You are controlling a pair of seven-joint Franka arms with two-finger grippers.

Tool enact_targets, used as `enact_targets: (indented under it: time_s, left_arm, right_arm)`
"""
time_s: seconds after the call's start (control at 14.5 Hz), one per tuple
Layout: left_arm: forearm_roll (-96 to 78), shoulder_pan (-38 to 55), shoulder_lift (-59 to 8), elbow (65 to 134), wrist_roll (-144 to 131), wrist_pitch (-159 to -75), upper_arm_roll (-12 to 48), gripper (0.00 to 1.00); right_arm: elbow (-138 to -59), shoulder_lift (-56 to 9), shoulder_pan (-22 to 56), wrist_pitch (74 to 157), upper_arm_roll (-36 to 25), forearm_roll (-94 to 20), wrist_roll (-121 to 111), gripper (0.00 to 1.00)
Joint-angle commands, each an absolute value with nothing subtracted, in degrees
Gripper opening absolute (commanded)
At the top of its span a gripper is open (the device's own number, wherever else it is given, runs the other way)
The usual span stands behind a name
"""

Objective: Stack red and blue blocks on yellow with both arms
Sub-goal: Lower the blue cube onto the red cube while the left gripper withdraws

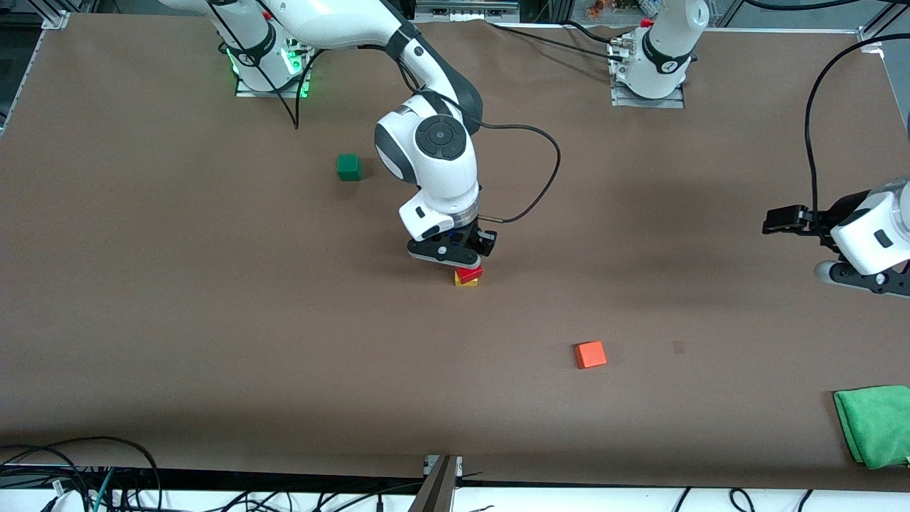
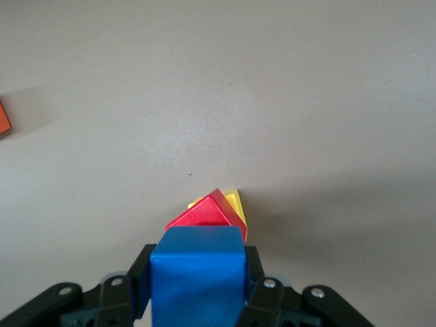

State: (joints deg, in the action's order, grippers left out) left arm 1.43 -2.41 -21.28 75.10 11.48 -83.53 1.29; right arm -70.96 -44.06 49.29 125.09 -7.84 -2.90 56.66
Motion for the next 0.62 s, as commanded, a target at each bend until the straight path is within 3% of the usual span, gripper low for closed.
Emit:
enact_targets:
  time_s: [0.0, 0.55]
  left_arm:
    - [1.32, 0.26, -14.96, 88.12, 9.86, -94.1, -0.18, 1.0]
    - [1.23, 7.47, -12.4, 94.04, -2.47, -102.66, -0.35, 1.0]
  right_arm:
    - [-67.85, -46.67, 50.18, 125.51, -8.7, -0.62, 58.62, 0.0]
    - [-66.62, -48.51, 50.36, 127.88, -8.79, 1.4, 58.97, 0.0]
